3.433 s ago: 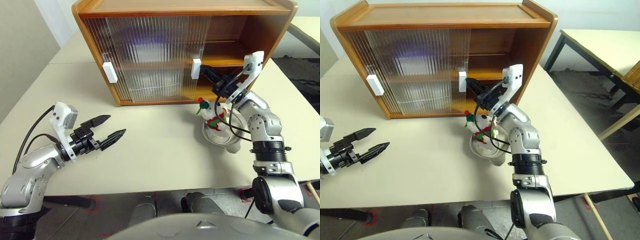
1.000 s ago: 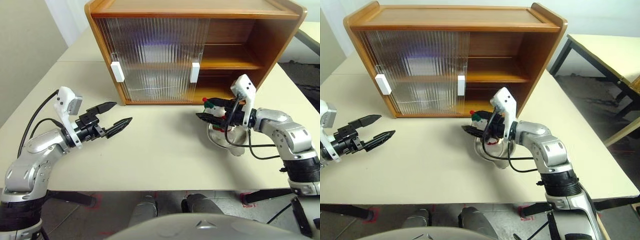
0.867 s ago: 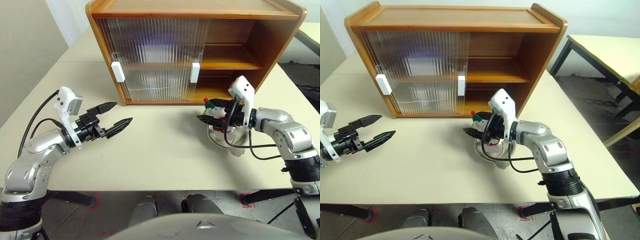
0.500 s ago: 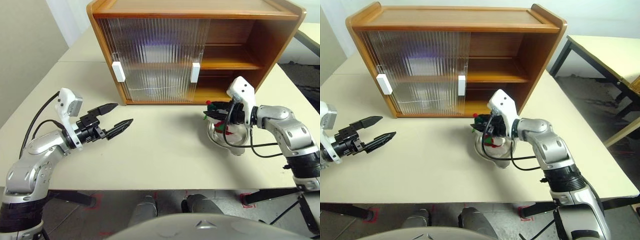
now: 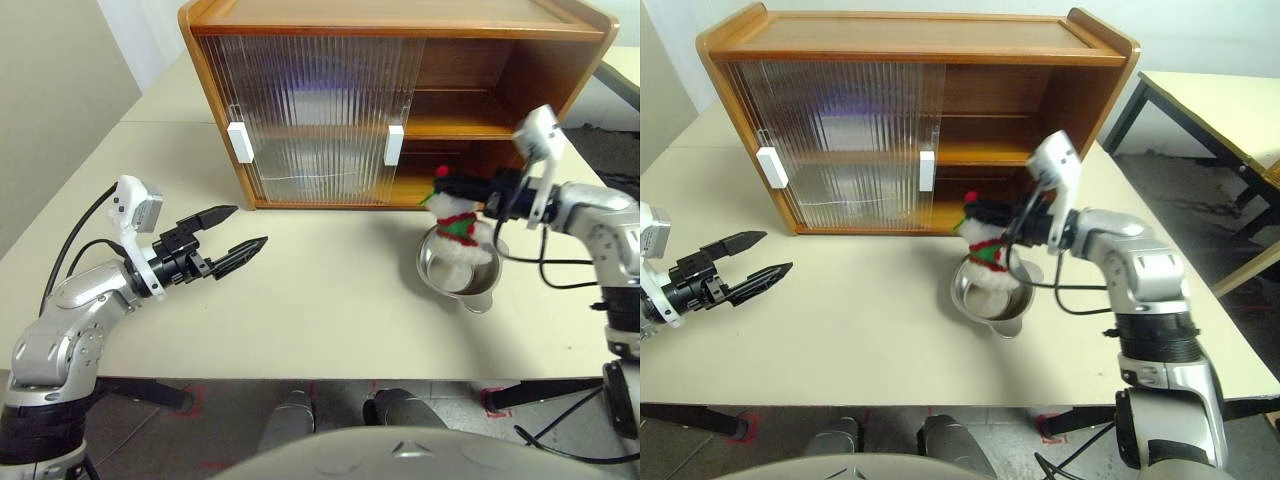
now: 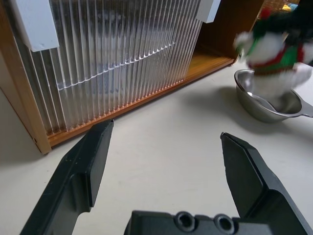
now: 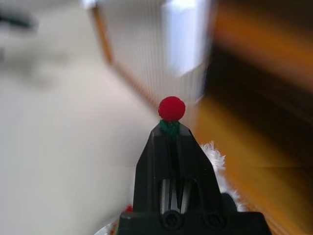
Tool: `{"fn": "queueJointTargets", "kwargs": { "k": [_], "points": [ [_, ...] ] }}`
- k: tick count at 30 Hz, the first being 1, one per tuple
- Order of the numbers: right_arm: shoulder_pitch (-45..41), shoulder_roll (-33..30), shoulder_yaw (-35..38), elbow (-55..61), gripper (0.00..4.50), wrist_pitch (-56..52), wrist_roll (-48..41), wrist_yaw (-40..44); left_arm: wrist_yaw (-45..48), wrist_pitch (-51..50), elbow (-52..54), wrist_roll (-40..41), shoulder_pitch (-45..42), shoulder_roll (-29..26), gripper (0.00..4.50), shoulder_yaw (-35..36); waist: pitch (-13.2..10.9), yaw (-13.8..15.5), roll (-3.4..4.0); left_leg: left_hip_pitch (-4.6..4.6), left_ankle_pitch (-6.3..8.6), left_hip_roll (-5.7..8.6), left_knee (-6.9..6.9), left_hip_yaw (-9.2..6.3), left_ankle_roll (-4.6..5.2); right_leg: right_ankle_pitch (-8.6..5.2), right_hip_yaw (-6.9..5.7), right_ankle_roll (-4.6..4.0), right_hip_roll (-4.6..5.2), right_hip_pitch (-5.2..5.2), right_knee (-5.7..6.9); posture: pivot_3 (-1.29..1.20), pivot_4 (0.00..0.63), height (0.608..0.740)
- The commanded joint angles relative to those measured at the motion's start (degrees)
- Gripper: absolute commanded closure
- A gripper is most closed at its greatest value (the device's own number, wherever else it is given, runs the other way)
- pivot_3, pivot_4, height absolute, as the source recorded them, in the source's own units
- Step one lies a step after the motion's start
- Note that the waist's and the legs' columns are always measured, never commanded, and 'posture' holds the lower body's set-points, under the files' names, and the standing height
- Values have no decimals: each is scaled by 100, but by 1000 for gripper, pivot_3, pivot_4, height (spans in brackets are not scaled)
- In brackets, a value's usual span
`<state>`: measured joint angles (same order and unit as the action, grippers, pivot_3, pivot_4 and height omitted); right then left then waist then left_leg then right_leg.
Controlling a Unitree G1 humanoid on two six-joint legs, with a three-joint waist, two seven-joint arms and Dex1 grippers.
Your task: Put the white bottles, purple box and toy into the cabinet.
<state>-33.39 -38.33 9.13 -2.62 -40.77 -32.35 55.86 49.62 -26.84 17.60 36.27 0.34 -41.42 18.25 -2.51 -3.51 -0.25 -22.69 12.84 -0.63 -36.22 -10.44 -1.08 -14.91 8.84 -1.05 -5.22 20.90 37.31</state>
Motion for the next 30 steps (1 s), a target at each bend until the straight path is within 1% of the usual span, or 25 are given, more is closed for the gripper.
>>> {"fn": "queueJointTargets", "kwargs": {
  "k": [1, 4, 10, 12, 18, 25, 27, 30],
  "points": [
    [-447, 217, 765, -214, 4460, -457, -697, -473, 35, 6, 0, 60, -7, -25, 0, 77, -1, -5, 1, 2, 0, 2, 1, 1, 0, 1, 0, -1, -1, 1, 1, -109, 64, 740],
    [-684, 475, 1115, -418, 4460, -362, -838, -927, 32, 25, -9, 55, -23, -27, 0, 67, 0, -3, 1, 10, 0, 1, 7, -2, 0, 2, -1, -7, -6, -1, 2, -110, 64, 740],
    [-1286, 1252, 1907, -839, 4460, -21, -1281, -2118, 34, 59, -55, 44, -60, -33, 0, 90, -2, -7, 8, 16, -1, -13, 21, -16, 5, 5, 5, -7, -4, 7, 6, -108, 58, 740],
    [-1405, 1415, 2048, -982, 4460, 138, -1322, -2409, 44, 70, -63, 32, -42, -56, 0, 123, -1, -10, 9, 15, 0, -13, 25, -17, 7, 16, 5, 14, -3, 9, 6, -107, 56, 740],
    [-1550, 1648, 1994, -1414, 4460, 758, -1150, -2667, 55, 39, -3, 108, 1, -78, 0, 252, 0, -29, 12, 13, 10, -15, 31, -21, 20, 19, 1, 26, -1, 14, 6, -109, 55, 740],
    [-2156, 2250, 2274, -2298, 4460, 1999, -1190, -3236, 94, 24, 84, 102, 20, -100, 0, 224, 0, -88, 20, 1, 11, -21, 35, -22, 23, 23, 1, 28, -2, 30, 9, -116, 55, 740],
    [-2261, 2437, 2397, -2484, 4460, 2190, -1296, -3405, 132, 34, 85, 51, -4, -182, 0, 220, 1, -91, 20, -3, 11, -23, 35, -24, 23, 24, -1, 26, -2, 34, 9, -116, 55, 740],
    [-2405, 2558, 2526, -2893, 4460, 2580, -1291, -3535, 158, -11, 79, 136, -43, -287, 0, 372, 0, -84, 22, -15, 11, -30, 35, -27, 23, 28, -5, 19, -3, 46, 9, -106, 57, 740]
  ]
}}
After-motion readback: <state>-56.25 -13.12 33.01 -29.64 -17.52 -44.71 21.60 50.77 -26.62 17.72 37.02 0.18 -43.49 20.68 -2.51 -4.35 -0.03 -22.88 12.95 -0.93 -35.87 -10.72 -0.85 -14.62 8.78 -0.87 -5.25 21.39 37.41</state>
